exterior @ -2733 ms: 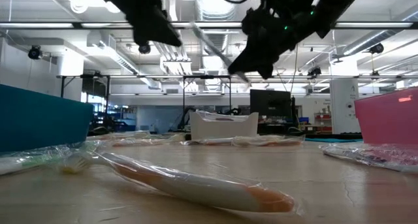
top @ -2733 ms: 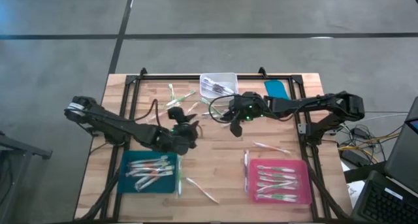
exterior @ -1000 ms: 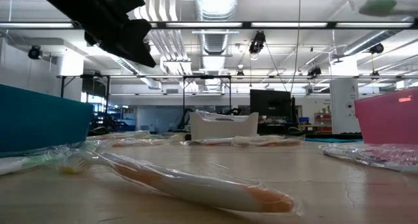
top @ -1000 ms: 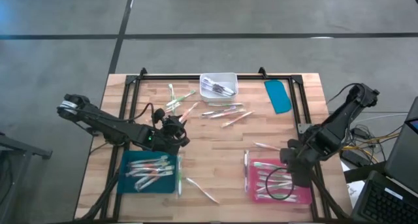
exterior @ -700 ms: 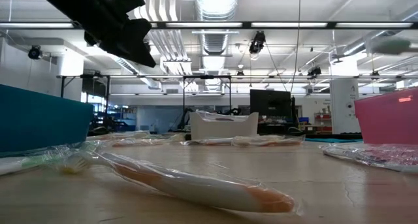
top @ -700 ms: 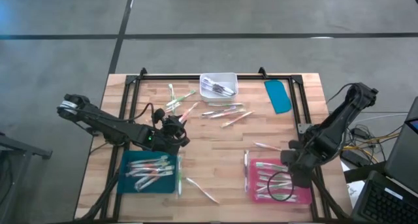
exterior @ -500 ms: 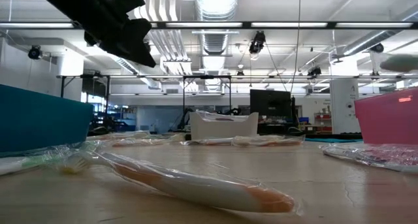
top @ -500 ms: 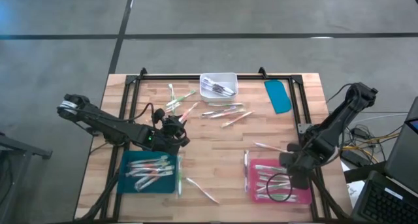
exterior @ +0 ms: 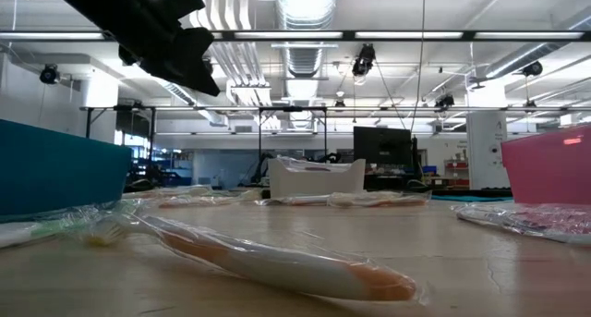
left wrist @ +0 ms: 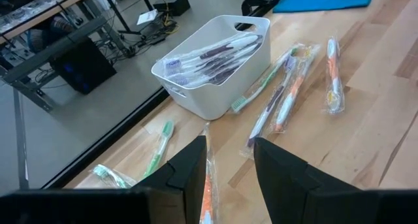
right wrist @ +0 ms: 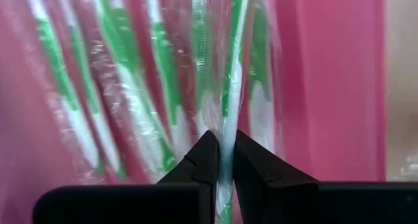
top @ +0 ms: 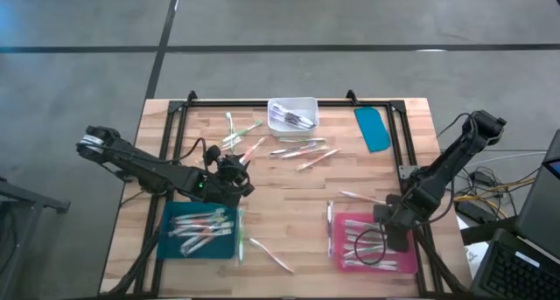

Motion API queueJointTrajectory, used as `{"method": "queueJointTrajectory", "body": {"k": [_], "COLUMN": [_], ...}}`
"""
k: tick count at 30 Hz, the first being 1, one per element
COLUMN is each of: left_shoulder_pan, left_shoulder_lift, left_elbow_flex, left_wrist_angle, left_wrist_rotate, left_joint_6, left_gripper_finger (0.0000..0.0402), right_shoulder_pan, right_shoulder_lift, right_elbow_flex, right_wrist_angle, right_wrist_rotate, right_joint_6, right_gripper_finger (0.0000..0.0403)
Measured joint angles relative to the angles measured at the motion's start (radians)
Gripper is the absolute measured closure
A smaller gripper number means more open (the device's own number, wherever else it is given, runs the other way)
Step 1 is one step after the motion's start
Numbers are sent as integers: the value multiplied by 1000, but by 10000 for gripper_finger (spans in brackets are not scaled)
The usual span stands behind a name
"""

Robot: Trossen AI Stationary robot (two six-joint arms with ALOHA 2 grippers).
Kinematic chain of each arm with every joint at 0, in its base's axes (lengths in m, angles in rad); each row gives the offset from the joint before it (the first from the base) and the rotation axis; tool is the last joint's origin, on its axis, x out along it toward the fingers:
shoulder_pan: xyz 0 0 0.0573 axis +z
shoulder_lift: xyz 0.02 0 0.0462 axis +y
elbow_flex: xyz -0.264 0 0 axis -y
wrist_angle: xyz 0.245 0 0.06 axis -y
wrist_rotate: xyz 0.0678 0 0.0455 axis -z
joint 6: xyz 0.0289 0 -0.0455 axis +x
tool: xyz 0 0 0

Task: Pick & Place Toothbrushes
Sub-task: Put the green toothbrush into the pink bin

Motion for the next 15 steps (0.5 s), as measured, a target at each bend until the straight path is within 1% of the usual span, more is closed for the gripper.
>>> {"method": "queueJointTrajectory", "body": {"k": [5, 15], "left_shoulder_pan": [0, 0], "left_shoulder_lift": [0, 0], "left_elbow_flex": [0, 0], "left_wrist_angle": [0, 0], "left_wrist_rotate": [0, 0], "left_joint_6": [-1, -3], "left_gripper_finger": [268, 268], "right_shoulder_pan": [0, 0], "right_shoulder_lift": [0, -1], "right_elbow_flex": [-26, 4], "right_wrist_angle": [20, 46], "right_wrist_rotate": [-1, -21], "right_joint_6": [63, 14], "right_gripper_finger": [372, 297]}}
